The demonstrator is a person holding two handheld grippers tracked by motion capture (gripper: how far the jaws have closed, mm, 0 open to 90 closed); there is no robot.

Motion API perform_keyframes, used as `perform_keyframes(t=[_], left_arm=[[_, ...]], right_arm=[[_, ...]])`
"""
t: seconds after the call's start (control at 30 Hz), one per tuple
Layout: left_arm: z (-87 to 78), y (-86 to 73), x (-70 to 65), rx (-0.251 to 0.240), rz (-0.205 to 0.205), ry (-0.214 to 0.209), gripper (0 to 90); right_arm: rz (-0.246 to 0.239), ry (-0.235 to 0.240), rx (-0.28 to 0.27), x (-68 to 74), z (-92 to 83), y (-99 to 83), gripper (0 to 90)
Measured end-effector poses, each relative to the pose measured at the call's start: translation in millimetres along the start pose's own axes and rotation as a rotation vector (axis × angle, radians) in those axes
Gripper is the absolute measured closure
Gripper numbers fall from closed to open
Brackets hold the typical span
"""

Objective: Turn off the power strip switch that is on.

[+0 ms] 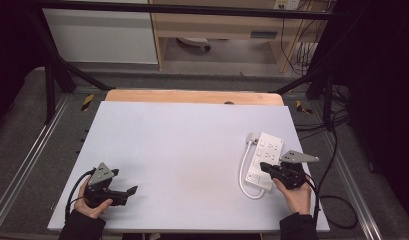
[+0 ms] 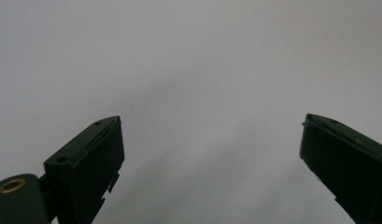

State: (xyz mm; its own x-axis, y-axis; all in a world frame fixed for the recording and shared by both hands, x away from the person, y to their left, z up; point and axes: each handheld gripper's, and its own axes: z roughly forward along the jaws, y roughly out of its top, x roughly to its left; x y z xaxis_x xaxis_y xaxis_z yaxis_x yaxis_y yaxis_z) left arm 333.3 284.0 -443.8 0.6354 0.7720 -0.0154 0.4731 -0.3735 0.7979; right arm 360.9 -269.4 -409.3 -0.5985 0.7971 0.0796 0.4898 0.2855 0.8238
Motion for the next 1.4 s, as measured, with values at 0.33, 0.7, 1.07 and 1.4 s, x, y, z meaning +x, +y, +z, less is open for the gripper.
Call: perform_keyframes(t=[0.33, 0.7, 1.07, 1.4], left_arm=[[0.3, -0.2, 0.1, 0.001, -0.001, 0.002, 6.3], [0.6, -0.1, -0.3, 0.002, 0.000, 0.002, 6.3], [0.9, -0.1, -0.3, 0.003, 0.000, 0.003, 6.3], [1.0, -0.3, -0.2, 0.005, 0.000, 0.001, 6.4]], right_arm=[[0.013, -0.013, 0.000, -6.4, 6.6, 1.1, 90.0], [0.038, -0.031, 0.006, -14.1, 13.6, 5.2, 90.0], [0.050, -0.047, 0.020, -20.4, 22.9, 4.3, 90.0], [0.058, -0.045, 0.032, -22.3, 34.0, 3.6, 90.0]])
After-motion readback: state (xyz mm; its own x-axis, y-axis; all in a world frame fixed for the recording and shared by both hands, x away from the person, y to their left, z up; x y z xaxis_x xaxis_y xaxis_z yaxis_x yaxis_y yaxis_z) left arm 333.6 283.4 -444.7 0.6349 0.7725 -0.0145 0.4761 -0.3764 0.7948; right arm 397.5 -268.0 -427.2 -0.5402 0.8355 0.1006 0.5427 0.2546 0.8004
